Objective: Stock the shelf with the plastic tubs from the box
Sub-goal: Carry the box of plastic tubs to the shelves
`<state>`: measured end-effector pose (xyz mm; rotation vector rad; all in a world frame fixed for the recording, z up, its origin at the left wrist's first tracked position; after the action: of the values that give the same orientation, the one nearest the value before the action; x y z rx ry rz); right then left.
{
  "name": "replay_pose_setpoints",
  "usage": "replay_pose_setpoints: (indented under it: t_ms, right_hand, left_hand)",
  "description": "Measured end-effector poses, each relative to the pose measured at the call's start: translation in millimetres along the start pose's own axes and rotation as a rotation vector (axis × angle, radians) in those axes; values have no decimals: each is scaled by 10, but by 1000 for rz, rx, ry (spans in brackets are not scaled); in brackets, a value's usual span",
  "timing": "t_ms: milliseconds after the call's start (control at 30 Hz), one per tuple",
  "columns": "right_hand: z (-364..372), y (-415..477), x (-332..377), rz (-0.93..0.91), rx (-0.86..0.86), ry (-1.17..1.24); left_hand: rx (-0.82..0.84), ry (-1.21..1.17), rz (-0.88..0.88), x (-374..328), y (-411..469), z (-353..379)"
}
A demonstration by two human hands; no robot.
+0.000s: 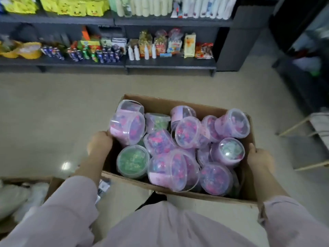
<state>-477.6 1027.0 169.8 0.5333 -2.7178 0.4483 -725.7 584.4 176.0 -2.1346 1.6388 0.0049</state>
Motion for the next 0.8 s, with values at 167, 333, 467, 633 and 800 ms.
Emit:
replay_pose_setpoints:
  t_ms: [167, 333, 467, 633, 800]
  right_hand:
    - [-161, 205, -582, 316, -76, 70]
    - [-317, 334, -1176, 650, -172, 205]
    - [-341, 756, -1508, 817, -214, 307]
    - [-692, 1620, -1647, 877, -230, 360]
    - [-1122, 2514, -1717, 884, -245, 324]
  left_hand:
    - [135, 113, 329, -1689, 642, 342]
    - [153, 232, 678, -3523, 574, 736]
    - [157, 273, 878, -4793, 328, 1122]
    - [153, 285, 947, -6032, 188, 1398]
    - [158, 268, 931, -6980, 143, 1626]
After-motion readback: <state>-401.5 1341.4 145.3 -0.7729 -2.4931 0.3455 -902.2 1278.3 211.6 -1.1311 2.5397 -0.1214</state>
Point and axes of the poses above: each hand's wrist, its own y-axis towards the middle knuckle, its own z-axis out of the palm, x = y × z, the point moved 2 cm from there along y, towards the middle knuckle, and after that the axes turned 4 degrees about -z, right-handed, at the moved point
